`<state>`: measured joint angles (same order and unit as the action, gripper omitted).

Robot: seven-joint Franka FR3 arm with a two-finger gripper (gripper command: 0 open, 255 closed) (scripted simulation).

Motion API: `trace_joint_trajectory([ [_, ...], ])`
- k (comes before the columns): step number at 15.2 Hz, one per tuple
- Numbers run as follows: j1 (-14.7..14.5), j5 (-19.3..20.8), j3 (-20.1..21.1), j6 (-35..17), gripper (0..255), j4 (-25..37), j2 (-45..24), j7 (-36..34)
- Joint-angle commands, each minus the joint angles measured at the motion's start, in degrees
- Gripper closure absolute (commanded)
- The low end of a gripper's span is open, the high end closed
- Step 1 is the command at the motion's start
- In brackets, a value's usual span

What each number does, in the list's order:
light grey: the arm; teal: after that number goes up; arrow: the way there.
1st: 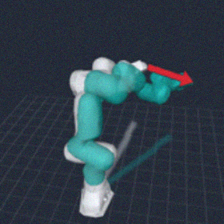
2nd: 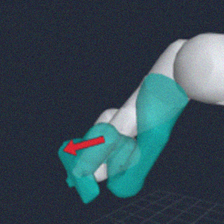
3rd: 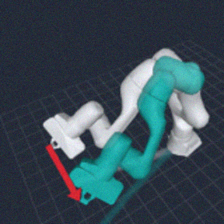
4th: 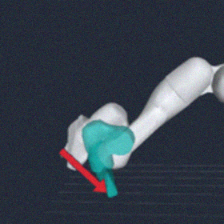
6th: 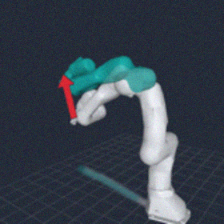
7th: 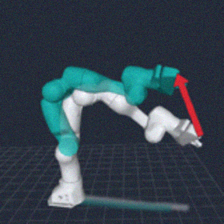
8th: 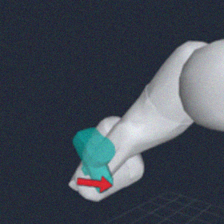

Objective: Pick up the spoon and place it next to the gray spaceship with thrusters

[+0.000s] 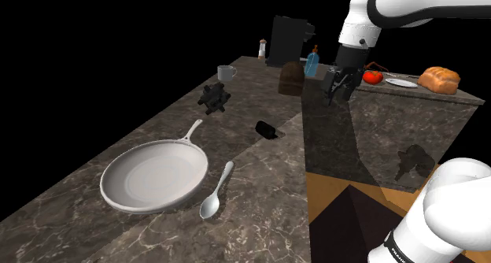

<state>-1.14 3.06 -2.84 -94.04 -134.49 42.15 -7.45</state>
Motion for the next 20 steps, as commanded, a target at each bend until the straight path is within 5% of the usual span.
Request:
trace_joint_trajectory([
  [1,0.0,0.0,0.0,0.0,0,0.0,0.0,0.0],
  [11,-1.57,-13.11,11.24,-7.85,0,-7.6,0.24,-22.9],
  [20,-2.7,-23.52,22.32,-19.19,0,-6.91,-8.08,-42.54],
])
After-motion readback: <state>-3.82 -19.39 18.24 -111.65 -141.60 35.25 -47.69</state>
